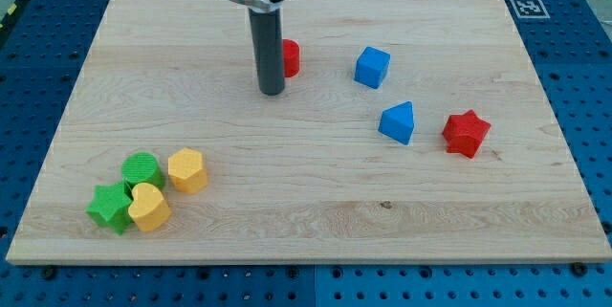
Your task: Push red star below the blue triangle
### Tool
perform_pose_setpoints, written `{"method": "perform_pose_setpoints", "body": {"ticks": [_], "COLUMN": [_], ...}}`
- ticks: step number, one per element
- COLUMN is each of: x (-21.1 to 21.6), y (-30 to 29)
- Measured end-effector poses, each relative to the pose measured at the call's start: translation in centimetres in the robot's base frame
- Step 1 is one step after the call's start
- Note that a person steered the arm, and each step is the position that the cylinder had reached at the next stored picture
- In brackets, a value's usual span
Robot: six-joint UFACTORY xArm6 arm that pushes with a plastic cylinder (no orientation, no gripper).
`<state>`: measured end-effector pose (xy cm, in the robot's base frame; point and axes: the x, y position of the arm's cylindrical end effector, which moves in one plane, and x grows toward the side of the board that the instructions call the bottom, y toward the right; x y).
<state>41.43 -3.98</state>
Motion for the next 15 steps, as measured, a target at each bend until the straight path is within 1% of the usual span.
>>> {"method": "perform_pose_setpoints", "body": {"ticks": [2, 3, 4, 10, 11, 13, 14, 15], "x": [0.1, 0.3, 0.3, -1.9, -0.9, 0.1, 3.0, 6.7], "y": [7.0, 11.6, 12.2, 12.2, 11.4, 5.3, 4.4, 4.4]}}
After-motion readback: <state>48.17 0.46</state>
